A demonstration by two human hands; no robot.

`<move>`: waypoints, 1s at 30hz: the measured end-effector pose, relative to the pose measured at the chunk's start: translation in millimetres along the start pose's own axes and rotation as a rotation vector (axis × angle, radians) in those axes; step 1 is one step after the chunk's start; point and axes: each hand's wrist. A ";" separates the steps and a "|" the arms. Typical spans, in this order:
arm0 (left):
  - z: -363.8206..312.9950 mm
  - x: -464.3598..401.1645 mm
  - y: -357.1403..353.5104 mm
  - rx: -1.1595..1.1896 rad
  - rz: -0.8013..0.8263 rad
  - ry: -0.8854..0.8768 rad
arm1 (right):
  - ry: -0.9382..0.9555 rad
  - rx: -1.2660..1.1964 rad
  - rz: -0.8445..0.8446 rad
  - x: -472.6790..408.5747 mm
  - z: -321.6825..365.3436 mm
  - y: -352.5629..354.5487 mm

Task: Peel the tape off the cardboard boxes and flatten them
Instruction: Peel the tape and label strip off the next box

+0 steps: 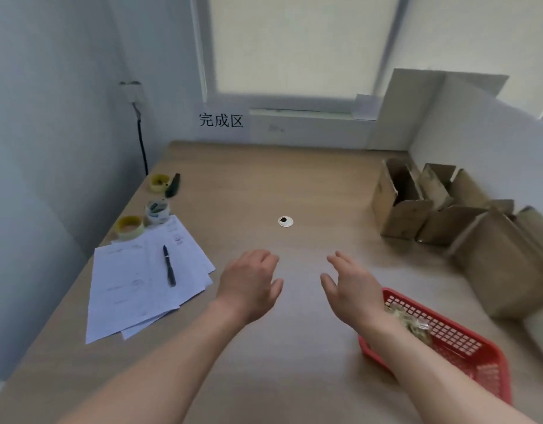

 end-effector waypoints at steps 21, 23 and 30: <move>-80.3 -204.0 -98.3 0.055 0.134 -0.003 | -0.343 0.097 0.126 -262.4 -208.7 20.4; -81.2 -207.6 -105.9 0.055 0.150 0.026 | -0.380 0.079 0.181 -280.5 -217.3 15.7; -68.6 -208.8 -118.4 0.056 0.155 0.126 | -0.339 0.062 0.093 -283.4 -214.0 8.1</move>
Point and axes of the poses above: each hand's wrist, its own x-axis away from the middle knuckle, its own y-axis out of the back of the hand, z = x × y, and after that the axes turned 1 degree about y, right-handed
